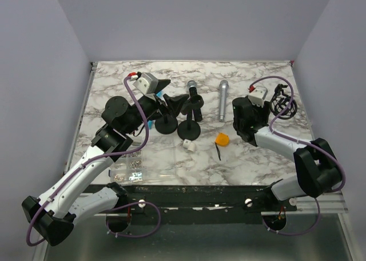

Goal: Remove the microphone from the stand

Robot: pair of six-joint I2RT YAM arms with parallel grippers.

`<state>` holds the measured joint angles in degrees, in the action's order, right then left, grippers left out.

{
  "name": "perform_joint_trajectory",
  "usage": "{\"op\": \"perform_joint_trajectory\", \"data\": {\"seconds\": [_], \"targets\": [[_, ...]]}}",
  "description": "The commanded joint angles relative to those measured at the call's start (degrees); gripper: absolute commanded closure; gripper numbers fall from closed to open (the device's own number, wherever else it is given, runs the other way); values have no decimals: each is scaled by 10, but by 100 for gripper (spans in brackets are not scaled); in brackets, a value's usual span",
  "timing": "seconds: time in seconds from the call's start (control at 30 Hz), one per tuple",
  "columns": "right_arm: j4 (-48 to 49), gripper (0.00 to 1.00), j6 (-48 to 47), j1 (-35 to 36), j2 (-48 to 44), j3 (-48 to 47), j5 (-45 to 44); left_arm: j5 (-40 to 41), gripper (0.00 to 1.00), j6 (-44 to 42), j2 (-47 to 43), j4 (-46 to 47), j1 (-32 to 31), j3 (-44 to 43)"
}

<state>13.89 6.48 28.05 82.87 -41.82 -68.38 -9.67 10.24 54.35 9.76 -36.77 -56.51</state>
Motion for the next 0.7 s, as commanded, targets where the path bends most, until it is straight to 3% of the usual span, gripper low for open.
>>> {"op": "perform_joint_trajectory", "data": {"seconds": [0.0,0.2,0.4,0.67], "targets": [[-36,42,32,1,8,-10,3,-10,14,3,-2,9,-3,-4],[-49,44,37,1,2,-12,10,-11,14,4,-2,10,-3,-4],[-59,69,4,1,20,-30,2,-10,14,4,-4,10,-3,-4],[-216,77,-17,1,77,-85,10,-14,14,8,-6,11,-3,-3]]}}
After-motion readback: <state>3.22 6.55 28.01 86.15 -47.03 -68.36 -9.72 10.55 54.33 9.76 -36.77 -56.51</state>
